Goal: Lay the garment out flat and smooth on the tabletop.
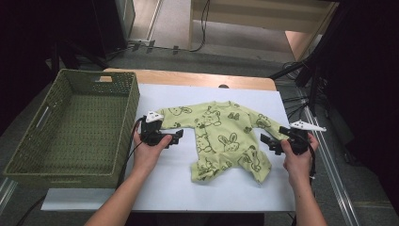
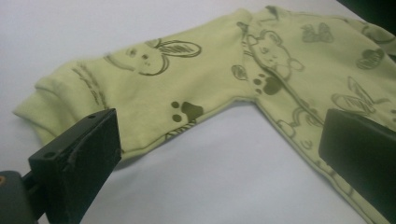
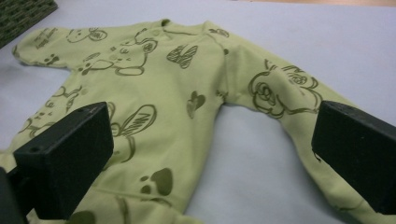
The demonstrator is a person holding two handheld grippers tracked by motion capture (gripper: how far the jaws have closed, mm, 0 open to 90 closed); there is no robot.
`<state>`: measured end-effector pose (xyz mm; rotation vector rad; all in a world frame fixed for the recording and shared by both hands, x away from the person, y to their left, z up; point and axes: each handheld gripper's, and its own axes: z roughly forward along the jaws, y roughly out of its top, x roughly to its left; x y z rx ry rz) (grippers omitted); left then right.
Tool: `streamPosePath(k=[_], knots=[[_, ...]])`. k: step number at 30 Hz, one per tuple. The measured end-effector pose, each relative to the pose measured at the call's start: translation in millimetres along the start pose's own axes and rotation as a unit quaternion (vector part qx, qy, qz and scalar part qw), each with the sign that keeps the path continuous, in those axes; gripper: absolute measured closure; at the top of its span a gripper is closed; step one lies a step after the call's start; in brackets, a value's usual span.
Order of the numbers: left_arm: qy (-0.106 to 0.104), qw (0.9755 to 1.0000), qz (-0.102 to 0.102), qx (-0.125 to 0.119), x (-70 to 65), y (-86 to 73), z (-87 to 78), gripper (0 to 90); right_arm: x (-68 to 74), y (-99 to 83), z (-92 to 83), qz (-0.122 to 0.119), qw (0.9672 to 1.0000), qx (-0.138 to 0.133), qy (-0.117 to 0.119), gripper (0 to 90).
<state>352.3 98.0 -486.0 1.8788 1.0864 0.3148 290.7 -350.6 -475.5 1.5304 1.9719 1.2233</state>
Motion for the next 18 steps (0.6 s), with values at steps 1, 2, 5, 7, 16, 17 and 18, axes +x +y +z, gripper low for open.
streamPosePath(k=[1,2,5,7,16,17,18], knots=[[-0.005,1.0,0.002,-0.002,-2.3,-1.0,-1.9,0.0,3.8,-1.5,-1.9,-0.005,1.0,-0.002,-0.001,0.0],[-0.01,0.9999,0.004,-0.001,-4.5,-1.9,-3.6,0.0,7.8,-3.0,-4.0,-0.008,1.0,-0.004,-0.002,0.0],[-0.025,0.9996,0.009,0.0,-12.0,-5.6,-8.4,0.0,18.7,-8.4,-10.5,-0.015,0.9999,-0.007,0.002,0.0],[-0.036,0.9993,0.013,0.003,-17.4,-8.9,-11.7,0.0,26.6,-12.6,-14.4,-0.02,0.9997,-0.007,0.008,0.0],[-0.091,0.9945,0.048,0.022,-51.8,-30.3,-21.8,0.0,54.5,-42.9,-34.8,-0.029,0.9994,-0.017,0.006,5.6],[-0.095,0.9938,0.052,0.025,-56.1,-33.5,-22.4,0.0,56.0,-47.1,-36.6,-0.027,0.9995,-0.018,0.005,6.5],[-0.095,0.9933,0.059,0.029,-60.5,-36.7,-22.7,0.3,57.6,-51.0,-37.5,-0.026,0.9995,-0.015,0.008,6.5]])
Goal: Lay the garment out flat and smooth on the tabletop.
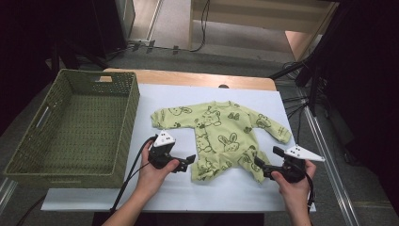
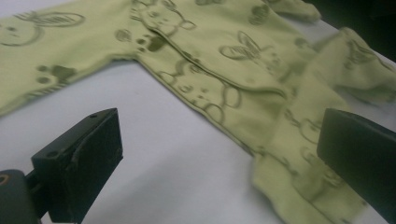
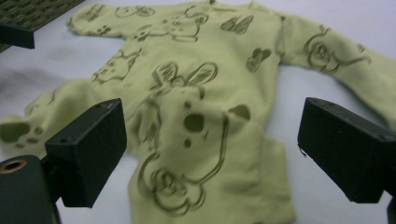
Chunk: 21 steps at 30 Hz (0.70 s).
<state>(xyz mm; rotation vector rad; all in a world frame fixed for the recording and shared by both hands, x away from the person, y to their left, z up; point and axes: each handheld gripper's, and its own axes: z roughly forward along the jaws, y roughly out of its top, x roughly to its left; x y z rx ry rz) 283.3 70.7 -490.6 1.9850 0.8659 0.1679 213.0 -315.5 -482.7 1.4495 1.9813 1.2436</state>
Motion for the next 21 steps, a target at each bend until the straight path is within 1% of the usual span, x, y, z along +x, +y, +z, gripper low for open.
streamPosePath(k=[1,3,4,5,6,7,8,9,10,11,12,13,14,15,17,18,21], knots=[[-0.005,1.0,0.004,0.005,-4.3,-2.5,1.2,1.6,2.3,-3.8,-1.0,0.004,1.0,0.005,0.002,6.8],[-0.02,0.9997,0.01,0.013,-12.1,-6.4,2.5,2.4,7.4,-10.6,-2.5,0.001,0.9999,0.014,0.001,12.0],[-0.029,0.9994,0.011,0.014,-16.0,-7.9,2.9,4.1,9.7,-14.0,-3.9,0.007,0.9998,0.017,0.002,12.3],[-0.034,0.9992,0.016,0.016,-20.0,-9.1,3.3,5.4,11.2,-17.1,-4.5,0.013,0.9997,0.021,0.008,12.3],[-0.038,0.9988,0.023,0.02,-24.1,-10.3,4.0,7.1,13.2,-20.1,-4.7,0.013,0.9995,0.027,0.009,12.9],[-0.038,0.9985,0.031,0.026,-28.0,-11.6,4.8,9.5,15.9,-23.1,-4.7,0.008,0.9994,0.032,0.004,16.6],[-0.046,0.9978,0.037,0.032,-31.1,-13.1,6.3,13.3,18.5,-26.1,-5.0,0.005,0.9993,0.036,0.0,22.6],[-0.045,0.9973,0.043,0.04,-34.2,-14.8,8.5,14.0,20.2,-29.0,-4.5,0.0,0.9993,0.038,0.002,28.7],[-0.042,0.9968,0.049,0.048,-36.8,-16.5,11.0,16.1,22.1,-31.4,-3.4,-0.005,0.999,0.043,0.005,38.3],[-0.044,0.9962,0.052,0.054,-39.0,-18.3,13.4,20.3,24.3,-33.3,-1.9,-0.009,0.9987,0.05,0.006,48.6],[-0.045,0.9953,0.059,0.062,-40.5,-19.5,15.2,24.6,25.9,-34.6,-0.2,-0.019,0.9983,0.056,0.007,55.4],[-0.042,0.995,0.062,0.066,-42.5,-20.4,16.9,27.6,26.8,-35.0,1.3,-0.019,0.998,0.059,0.013,64.7],[-0.035,0.9945,0.069,0.071,-44.4,-21.1,17.9,32.5,27.3,-34.9,2.3,-0.017,0.9979,0.058,0.023,71.8],[-0.029,0.994,0.074,0.075,-45.8,-21.7,19.3,38.2,28.5,-34.5,3.1,-0.017,0.9978,0.058,0.027,76.7],[-0.026,0.9935,0.075,0.082,-46.2,-22.4,20.5,47.4,31.9,-33.9,4.4,-0.023,0.9977,0.058,0.028,83.6],[-0.024,0.9934,0.076,0.082,-45.7,-22.2,19.8,55.3,34.5,-33.4,4.8,-0.026,0.9975,0.057,0.033,84.5],[-0.039,0.9945,0.066,0.072,-40.9,-19.2,13.3,77.4,42.8,-31.8,3.5,-0.034,0.9968,0.055,0.047,85.1]])
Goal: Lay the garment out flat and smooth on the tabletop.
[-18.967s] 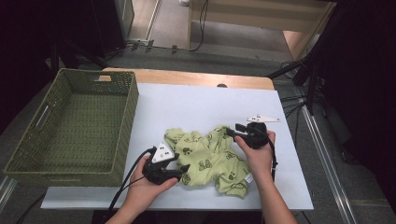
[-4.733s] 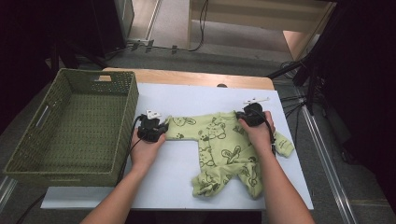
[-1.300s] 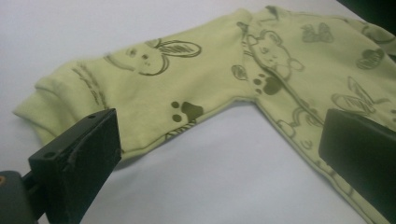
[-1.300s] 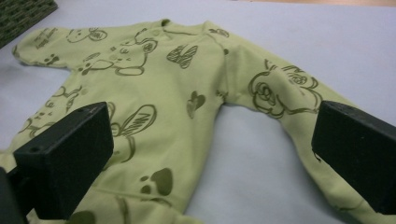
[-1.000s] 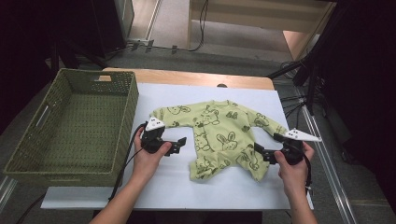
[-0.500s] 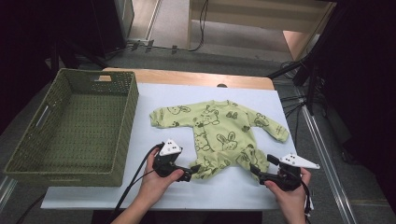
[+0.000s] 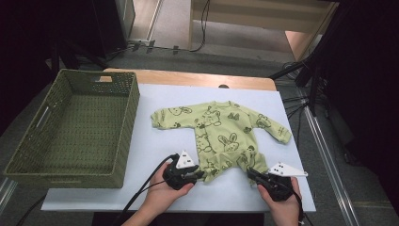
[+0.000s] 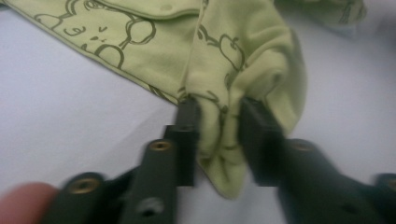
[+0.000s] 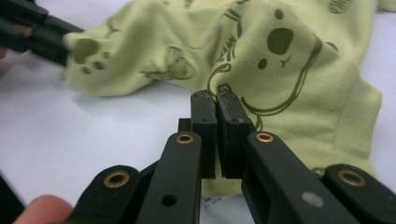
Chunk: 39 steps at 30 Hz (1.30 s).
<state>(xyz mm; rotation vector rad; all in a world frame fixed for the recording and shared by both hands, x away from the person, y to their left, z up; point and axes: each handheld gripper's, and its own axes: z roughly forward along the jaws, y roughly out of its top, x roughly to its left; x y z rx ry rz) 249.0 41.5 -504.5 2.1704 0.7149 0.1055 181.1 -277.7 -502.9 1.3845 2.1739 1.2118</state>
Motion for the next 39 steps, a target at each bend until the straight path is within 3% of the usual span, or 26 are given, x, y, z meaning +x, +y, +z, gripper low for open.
streamPosePath(k=[4,6,9,11,14,19,23,25,30,33,35,39], knots=[[-0.005,0.9999,0.013,-0.001,1.1,-2.0,-3.5,81.8,12.5,1.3,-3.4,-0.012,0.9997,-0.001,0.021,81.2],[-0.008,0.9999,0.013,-0.004,2.2,-3.7,-2.6,81.8,11.7,3.0,-4.9,-0.014,0.9993,-0.002,0.035,59.6],[-0.009,0.9999,0.005,-0.007,2.8,-5.2,0.0,81.9,-1.7,10.8,-11.5,-0.009,0.9988,-0.028,0.04,43.5],[-0.007,0.9999,0.003,-0.007,3.0,-5.5,0.7,82.0,-16.7,19.6,-18.9,0.005,0.998,-0.05,0.038,41.1],[-0.009,0.9999,-0.003,-0.006,4.4,-5.8,1.3,82.2,-40.3,36.6,-27.7,0.015,0.9975,-0.069,-0.001,42.1],[-0.009,0.9999,-0.007,-0.002,5.2,-6.1,2.5,82.3,-92.0,56.3,-15.6,0.049,0.9944,-0.057,-0.075,50.1],[-0.017,0.9996,-0.021,0.0,7.7,-6.1,3.2,82.3,-127.9,60.4,1.4,0.098,0.9864,-0.042,-0.125,59.5],[-0.014,0.9997,-0.018,0.0,7.0,-6.3,3.2,82.3,-142.7,61.8,8.7,0.109,0.9839,-0.034,-0.138,62.6],[-0.014,0.9997,-0.019,0.0,7.0,-6.7,3.2,82.4,-176.3,63.6,20.2,0.134,0.972,-0.013,-0.192,68.2],[-0.015,0.9997,-0.02,0.001,7.2,-6.6,3.4,82.4,-192.3,63.4,25.5,0.147,0.9682,0.0,-0.202,67.7],[-0.015,0.9997,-0.02,0.001,7.3,-6.6,3.4,82.4,-199.9,62.8,29.4,0.148,0.9675,0.01,-0.205,63.6],[-0.016,0.9996,-0.022,0.001,7.7,-6.7,3.5,82.4,-208.4,60.8,37.3,0.164,0.9638,0.026,-0.208,56.6]])
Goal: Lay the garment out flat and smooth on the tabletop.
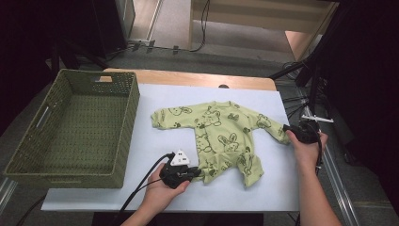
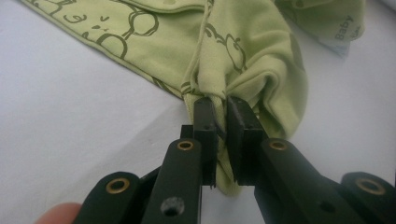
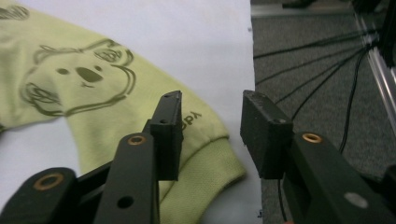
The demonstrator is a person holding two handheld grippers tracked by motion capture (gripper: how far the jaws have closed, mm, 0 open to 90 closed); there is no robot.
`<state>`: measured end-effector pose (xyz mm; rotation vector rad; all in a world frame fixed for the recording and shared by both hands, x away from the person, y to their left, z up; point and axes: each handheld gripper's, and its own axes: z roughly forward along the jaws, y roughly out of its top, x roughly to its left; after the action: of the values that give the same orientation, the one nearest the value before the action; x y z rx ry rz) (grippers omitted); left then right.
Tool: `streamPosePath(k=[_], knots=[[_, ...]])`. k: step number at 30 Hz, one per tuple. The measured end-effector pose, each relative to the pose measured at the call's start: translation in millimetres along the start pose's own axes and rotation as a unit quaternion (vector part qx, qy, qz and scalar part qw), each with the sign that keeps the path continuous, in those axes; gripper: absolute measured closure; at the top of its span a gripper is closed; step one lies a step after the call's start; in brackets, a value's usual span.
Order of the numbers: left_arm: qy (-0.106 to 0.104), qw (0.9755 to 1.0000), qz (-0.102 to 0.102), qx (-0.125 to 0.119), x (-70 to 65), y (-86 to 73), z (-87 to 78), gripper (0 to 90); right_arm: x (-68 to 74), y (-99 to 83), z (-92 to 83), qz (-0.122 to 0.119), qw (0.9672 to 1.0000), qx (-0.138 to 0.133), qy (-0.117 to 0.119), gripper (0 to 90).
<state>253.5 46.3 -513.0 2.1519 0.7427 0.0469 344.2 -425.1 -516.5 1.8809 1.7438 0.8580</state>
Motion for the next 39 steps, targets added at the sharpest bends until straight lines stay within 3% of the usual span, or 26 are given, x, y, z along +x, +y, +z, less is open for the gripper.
streamPosePath(k=[3,5,9,11,13,15,17,18,21,22,24,27,30,33,36,37,39], knots=[[0.001,1.0,0.001,0.0,-0.1,-0.1,-0.1,82.4,3.3,-3.4,6.0,-0.005,0.9998,0.015,-0.008,58.3],[0.001,1.0,0.001,0.0,-0.1,-0.2,-0.1,82.4,6.3,-3.5,5.9,-0.01,0.9996,0.017,-0.019,68.0],[0.001,1.0,0.001,-0.001,-0.3,-0.3,0.0,82.4,6.7,-0.6,4.6,-0.018,0.9995,0.025,-0.006,82.4],[0.002,1.0,0.001,-0.001,-0.5,-0.3,0.0,82.4,5.8,3.0,2.6,-0.028,0.9994,0.02,-0.007,83.8],[0.003,1.0,0.002,0.0,-0.7,-0.3,0.0,82.4,5.4,7.6,-2.5,-0.042,0.999,-0.015,-0.005,83.9],[0.002,1.0,0.001,0.0,-0.7,-0.3,0.0,82.5,4.7,11.8,-10.2,-0.054,0.9959,-0.072,-0.006,83.8],[0.003,1.0,0.003,0.0,-0.9,-0.3,-0.1,82.5,2.5,14.5,-13.7,-0.052,0.9939,-0.096,-0.017,83.5],[0.003,1.0,0.003,0.0,-0.9,-0.4,-0.1,82.5,-0.2,15.8,-12.4,-0.052,0.9938,-0.094,-0.029,82.0],[0.003,1.0,0.001,-0.002,-0.8,-0.6,0.1,82.5,-6.2,16.7,-5.5,-0.04,0.9959,-0.068,-0.044,58.7],[0.003,1.0,0.002,-0.002,-1.0,-0.6,0.1,82.4,-7.2,16.1,-5.5,-0.032,0.9962,-0.068,-0.043,56.5],[0.003,1.0,0.001,-0.003,-1.0,-0.8,0.2,82.5,-5.5,14.8,-7.1,-0.026,0.9966,-0.073,-0.029,56.2],[0.003,1.0,0.0,-0.001,-0.6,-0.4,0.3,82.5,3.9,11.3,-7.7,-0.046,0.9966,-0.068,0.002,65.9],[0.004,1.0,0.002,-0.001,-1.0,-0.5,0.3,82.5,11.3,7.6,-6.1,-0.06,0.9966,-0.056,0.012,75.1],[0.005,1.0,0.003,0.0,-1.1,-0.6,0.1,82.5,11.9,3.8,-0.2,-0.052,0.998,-0.033,0.015,80.7],[0.005,1.0,0.002,-0.001,-1.1,-0.6,0.3,82.5,7.4,-0.4,8.5,-0.037,0.9992,-0.001,0.015,80.6],[0.004,1.0,0.001,-0.002,-0.9,-0.7,0.3,82.5,6.1,-2.2,9.2,-0.034,0.9993,0.002,0.015,78.6],[0.004,1.0,0.001,-0.002,-0.8,-0.7,0.4,82.5,5.4,-4.2,5.9,-0.034,0.9993,-0.016,0.007,66.3]])
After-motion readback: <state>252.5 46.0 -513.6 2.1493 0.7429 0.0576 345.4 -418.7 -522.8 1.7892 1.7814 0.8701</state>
